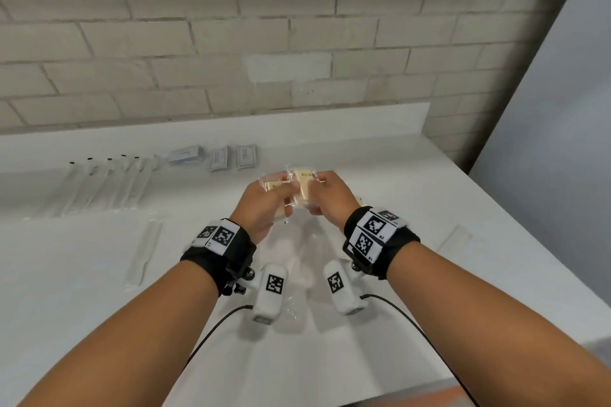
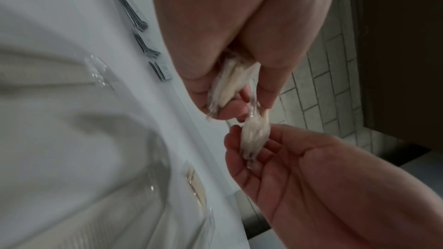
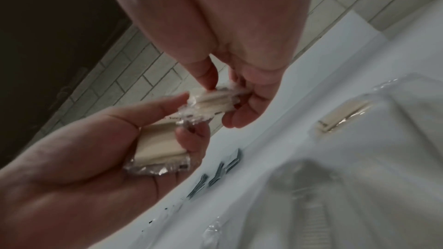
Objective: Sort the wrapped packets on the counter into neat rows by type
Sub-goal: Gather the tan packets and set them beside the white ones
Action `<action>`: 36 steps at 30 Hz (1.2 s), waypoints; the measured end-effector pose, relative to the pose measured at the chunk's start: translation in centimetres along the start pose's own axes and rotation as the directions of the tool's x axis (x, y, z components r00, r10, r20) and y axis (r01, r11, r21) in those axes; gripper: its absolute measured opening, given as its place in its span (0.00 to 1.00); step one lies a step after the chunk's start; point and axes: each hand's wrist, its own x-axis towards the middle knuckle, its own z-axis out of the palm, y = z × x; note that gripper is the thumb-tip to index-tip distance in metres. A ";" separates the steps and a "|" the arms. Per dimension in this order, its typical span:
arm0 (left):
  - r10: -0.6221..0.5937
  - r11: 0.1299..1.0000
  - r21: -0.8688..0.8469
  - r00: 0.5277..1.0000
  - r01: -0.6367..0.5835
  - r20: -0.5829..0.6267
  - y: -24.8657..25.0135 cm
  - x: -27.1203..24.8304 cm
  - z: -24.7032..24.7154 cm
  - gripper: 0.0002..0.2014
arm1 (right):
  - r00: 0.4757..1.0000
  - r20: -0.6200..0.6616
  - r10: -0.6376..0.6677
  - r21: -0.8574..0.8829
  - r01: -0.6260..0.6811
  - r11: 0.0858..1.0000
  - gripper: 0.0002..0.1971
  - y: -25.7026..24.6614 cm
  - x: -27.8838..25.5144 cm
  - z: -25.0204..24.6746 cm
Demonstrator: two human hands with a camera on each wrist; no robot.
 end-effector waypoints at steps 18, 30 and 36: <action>-0.021 0.996 0.093 0.998 0.016 0.054 -1.2 4.1 4.9 0.13 | 0.946 0.210 0.248 0.095 -0.272 0.958 0.08 0.8 5.0 -6.0; -0.093 0.373 0.928 0.995 0.018 0.018 -3.8 9.7 8.2 0.19 | 0.894 0.077 0.440 0.185 -0.447 0.875 0.07 0.6 10.6 -12.2; -0.157 0.116 0.993 0.988 0.019 0.000 -4.9 11.0 9.9 0.14 | 0.884 0.223 0.411 -0.109 -0.396 0.912 0.03 3.1 11.2 -13.5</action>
